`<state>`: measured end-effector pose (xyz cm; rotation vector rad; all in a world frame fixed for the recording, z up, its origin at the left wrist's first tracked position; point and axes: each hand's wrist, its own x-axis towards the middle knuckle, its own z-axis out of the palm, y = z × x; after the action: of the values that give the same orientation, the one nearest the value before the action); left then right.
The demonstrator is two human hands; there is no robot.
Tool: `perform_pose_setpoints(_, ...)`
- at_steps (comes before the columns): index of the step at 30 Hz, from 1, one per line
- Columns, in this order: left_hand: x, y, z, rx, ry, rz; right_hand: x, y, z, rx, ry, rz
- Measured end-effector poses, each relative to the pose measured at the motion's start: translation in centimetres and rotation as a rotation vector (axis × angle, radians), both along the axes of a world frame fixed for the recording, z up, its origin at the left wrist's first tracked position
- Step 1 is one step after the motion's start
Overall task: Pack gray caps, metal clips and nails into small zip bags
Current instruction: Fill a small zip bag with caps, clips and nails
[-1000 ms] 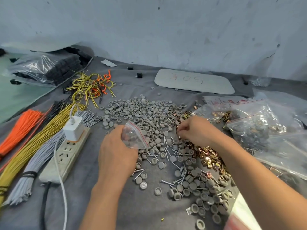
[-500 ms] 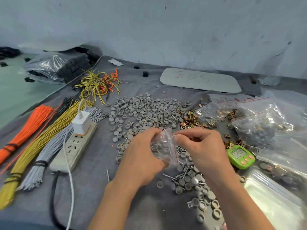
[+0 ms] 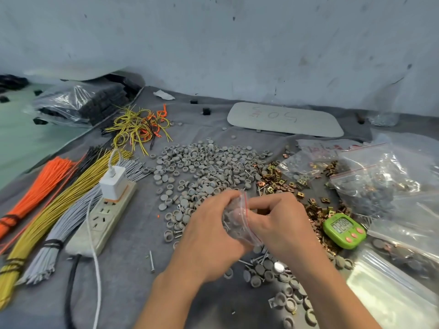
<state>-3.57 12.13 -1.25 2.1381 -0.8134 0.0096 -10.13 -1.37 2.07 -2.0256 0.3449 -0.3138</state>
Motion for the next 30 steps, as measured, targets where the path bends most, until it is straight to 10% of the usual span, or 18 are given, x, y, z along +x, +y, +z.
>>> perform_pose_setpoints(7,0.5,1.0,0.3,-0.113,0.061,0.073,-0.1,-1.0,0.1,0.018,-0.136,-0.174)
perform_pose_setpoints(15,1.1,2.6,0.4,-0.076,0.019,0.412,-1.1,-2.0,-1.9,-0.622,0.541,0.051)
perform_pose_setpoints(30,1.2,2.2,-0.2,0.086,0.023,0.408,-1.9,-2.6,-2.4,-0.717,0.427,-0.106)
